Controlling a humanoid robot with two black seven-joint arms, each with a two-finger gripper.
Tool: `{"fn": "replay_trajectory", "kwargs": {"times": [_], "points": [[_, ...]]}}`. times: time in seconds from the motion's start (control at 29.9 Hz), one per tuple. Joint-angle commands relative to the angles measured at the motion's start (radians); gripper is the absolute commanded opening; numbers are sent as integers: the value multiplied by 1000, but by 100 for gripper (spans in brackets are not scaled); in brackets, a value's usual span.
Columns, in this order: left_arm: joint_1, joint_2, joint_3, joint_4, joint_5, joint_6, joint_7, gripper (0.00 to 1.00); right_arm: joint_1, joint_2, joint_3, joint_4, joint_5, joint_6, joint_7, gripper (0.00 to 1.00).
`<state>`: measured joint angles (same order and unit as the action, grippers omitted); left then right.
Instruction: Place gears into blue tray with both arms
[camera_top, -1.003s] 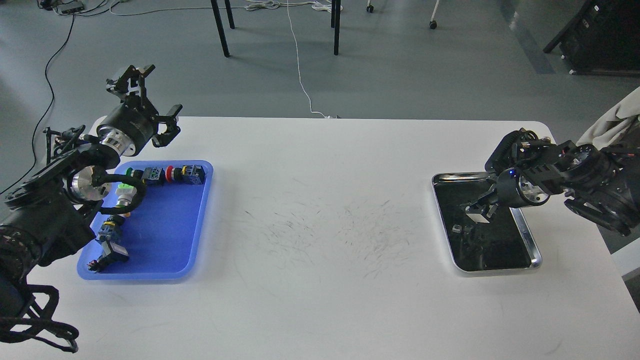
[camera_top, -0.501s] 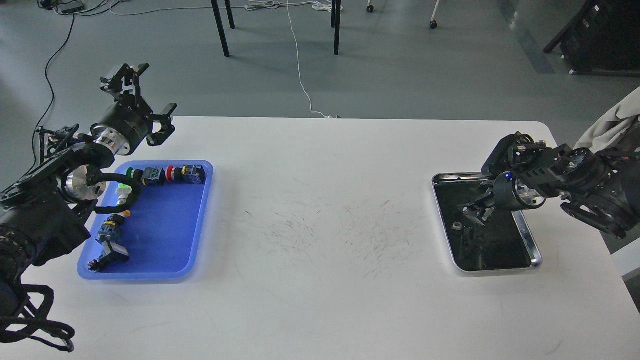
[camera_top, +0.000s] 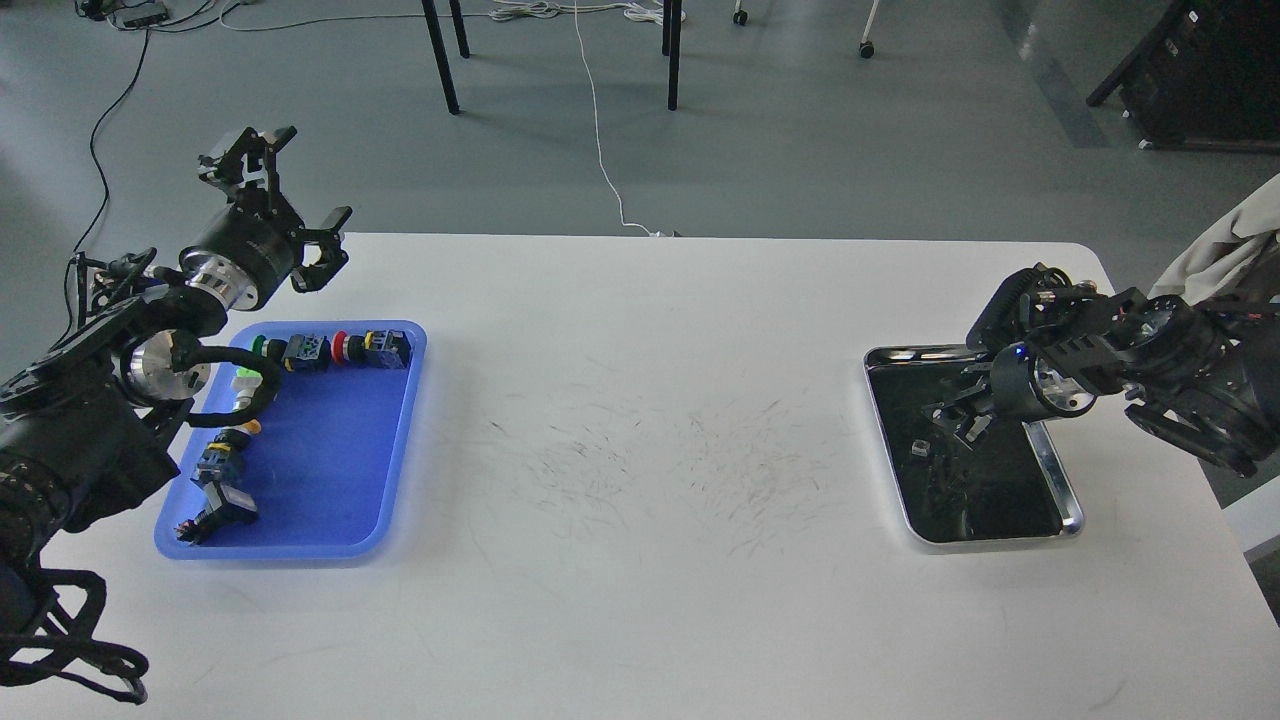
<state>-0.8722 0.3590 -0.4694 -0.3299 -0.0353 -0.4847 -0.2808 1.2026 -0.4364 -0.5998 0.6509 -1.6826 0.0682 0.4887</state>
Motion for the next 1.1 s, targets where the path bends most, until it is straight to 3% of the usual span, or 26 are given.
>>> {"fn": "replay_trajectory", "kwargs": {"times": [0.0, 0.27, 0.33, 1.07], "points": [[1, 0, 0, 0, 0, 0, 0, 98, -1, 1, 0, -4, 0, 1, 0, 29], [1, 2, 0, 0, 0, 0, 0, 98, -1, 2, -5, -2, 0, 1, 0, 12], [1, 2, 0, 0, -1, 0, 0, 98, -3, 4, -5, -2, 0, 2, 0, 3], [1, 2, 0, 0, 0, 2, 0, 98, 22, 19, 17, -19, 6, -4, 0, 1]]}}
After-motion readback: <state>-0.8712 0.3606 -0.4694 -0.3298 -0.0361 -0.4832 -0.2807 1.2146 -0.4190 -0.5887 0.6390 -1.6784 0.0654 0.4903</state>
